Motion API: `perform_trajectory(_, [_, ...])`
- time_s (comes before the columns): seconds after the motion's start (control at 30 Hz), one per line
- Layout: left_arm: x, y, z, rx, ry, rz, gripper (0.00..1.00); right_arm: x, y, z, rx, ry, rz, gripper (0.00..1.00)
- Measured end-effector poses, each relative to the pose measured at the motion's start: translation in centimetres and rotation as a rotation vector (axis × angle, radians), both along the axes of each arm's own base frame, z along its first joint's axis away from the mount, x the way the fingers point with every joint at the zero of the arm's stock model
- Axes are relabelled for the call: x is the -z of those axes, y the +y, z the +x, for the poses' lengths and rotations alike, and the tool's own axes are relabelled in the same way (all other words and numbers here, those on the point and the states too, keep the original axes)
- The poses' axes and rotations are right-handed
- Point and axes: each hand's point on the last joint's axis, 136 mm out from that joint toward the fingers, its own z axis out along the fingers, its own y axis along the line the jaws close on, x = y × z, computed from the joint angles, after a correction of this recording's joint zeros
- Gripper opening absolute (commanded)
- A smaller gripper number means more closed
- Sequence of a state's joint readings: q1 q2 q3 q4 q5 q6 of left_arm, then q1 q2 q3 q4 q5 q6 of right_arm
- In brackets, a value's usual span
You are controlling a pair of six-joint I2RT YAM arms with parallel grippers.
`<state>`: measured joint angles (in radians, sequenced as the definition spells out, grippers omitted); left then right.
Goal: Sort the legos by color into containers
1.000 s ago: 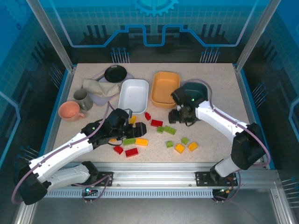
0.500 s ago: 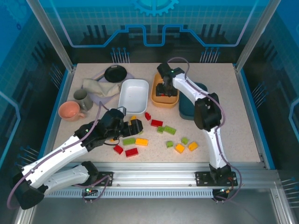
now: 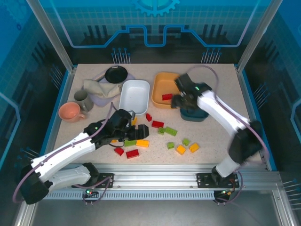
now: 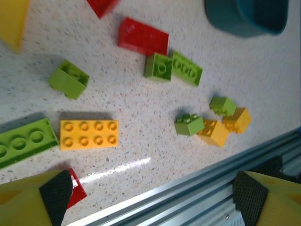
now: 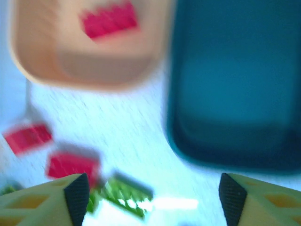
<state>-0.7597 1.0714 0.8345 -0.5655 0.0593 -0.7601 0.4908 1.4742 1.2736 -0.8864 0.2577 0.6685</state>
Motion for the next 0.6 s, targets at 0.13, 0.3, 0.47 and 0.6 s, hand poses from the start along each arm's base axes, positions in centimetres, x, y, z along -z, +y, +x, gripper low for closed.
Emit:
perform_trajectory(0.13, [0.3,-2.4,-0.3,0.117,0.011,0.000,0.92,4.3,-4.9,-9.3,0.191,0.110,0.053,0.71])
perform_trajectory(0.3, [0.3,-6.0,-1.1,0.268,0.004,-0.015,0.92,9.3,-6.4,-15.2,0.397,0.248,0.137,0.76])
perform_trajectory(0.47, [1.0,-8.2,-1.9,0.358,0.013,-0.014,0.92,11.0,-6.1,-16.1,0.549,0.294,0.215,0.73])
perform_trajectory(0.6, [1.1,-9.5,-2.1,0.398,0.004,-0.017,0.92,11.9,-5.9,-15.7,0.639,0.300,0.277,0.72])
